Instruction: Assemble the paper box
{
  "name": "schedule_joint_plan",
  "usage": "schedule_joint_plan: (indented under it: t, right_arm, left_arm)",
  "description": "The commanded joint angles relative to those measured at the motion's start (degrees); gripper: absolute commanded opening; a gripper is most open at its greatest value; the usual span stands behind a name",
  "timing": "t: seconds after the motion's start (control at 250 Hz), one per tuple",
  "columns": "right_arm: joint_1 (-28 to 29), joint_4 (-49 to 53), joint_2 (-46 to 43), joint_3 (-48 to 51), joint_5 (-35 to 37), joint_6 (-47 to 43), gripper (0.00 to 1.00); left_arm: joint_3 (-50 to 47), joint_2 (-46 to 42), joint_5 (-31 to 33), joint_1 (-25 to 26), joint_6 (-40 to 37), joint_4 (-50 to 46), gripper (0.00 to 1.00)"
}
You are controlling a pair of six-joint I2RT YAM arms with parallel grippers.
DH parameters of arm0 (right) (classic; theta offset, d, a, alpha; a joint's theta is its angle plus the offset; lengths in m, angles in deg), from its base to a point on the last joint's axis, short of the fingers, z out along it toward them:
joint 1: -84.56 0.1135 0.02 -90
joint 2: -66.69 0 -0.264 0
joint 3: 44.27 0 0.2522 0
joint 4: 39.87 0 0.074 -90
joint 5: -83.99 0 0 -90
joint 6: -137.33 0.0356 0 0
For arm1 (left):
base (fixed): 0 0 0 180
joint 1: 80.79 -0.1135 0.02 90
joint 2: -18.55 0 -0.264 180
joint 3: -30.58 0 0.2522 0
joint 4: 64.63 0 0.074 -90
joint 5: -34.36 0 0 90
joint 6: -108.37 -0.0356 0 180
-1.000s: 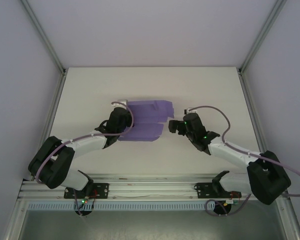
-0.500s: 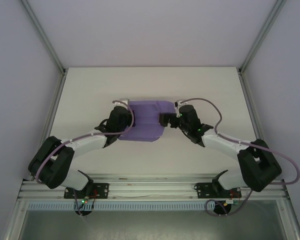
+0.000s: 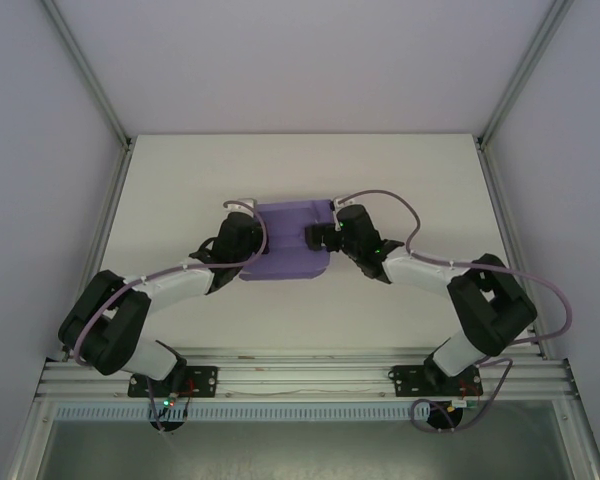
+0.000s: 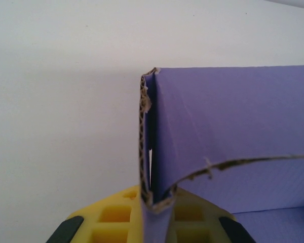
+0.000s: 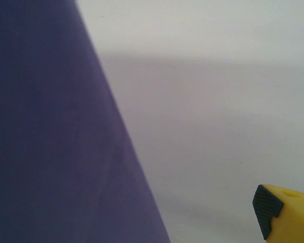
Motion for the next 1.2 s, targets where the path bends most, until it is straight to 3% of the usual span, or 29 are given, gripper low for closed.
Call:
schedule_joint_plan:
  t: [0.0, 0.244, 0.368, 0.556, 0.712, 0.911, 1.195]
  right_arm:
    - [0.44, 1.25, -3.19, 0.87, 4.07, -1.43, 1.00]
    - [0.18, 9.59, -22.17, 8.75, 3.04, -3.59, 1.00]
    - [-0.47, 11.87, -34.24, 13.50, 1.58, -3.11, 1.00]
    - [-10.92, 13.84, -45.63, 17.02, -9.52, -0.82, 0.97]
    - [-19.31, 12.71, -42.69, 16.54, -24.26, -2.40, 0.85]
    - [-20.03, 10.34, -31.30, 11.54, -34.75, -8.15, 0.66]
    - [-20.00, 10.69, -17.25, 3.77, -51.42, -14.15, 0.65]
  left_arm:
    - [1.97, -0.43, -0.28, 0.54, 1.12, 0.75, 0.00]
    - [1.59, -0.63, 1.84, -0.69, 0.33, -0.61, 0.00]
    - [0.63, -0.87, -0.51, -1.52, -2.00, 1.40, 0.00]
    - [-0.78, -1.68, -3.84, -1.66, -6.43, 4.10, 0.00]
    - [-1.11, -2.03, -5.54, -1.73, -7.23, 4.50, 0.00]
    - [-1.33, -2.38, -6.47, -1.74, -7.38, 4.81, 0.00]
    - [-1.44, -2.43, -7.07, -1.73, -7.44, 4.99, 0.00]
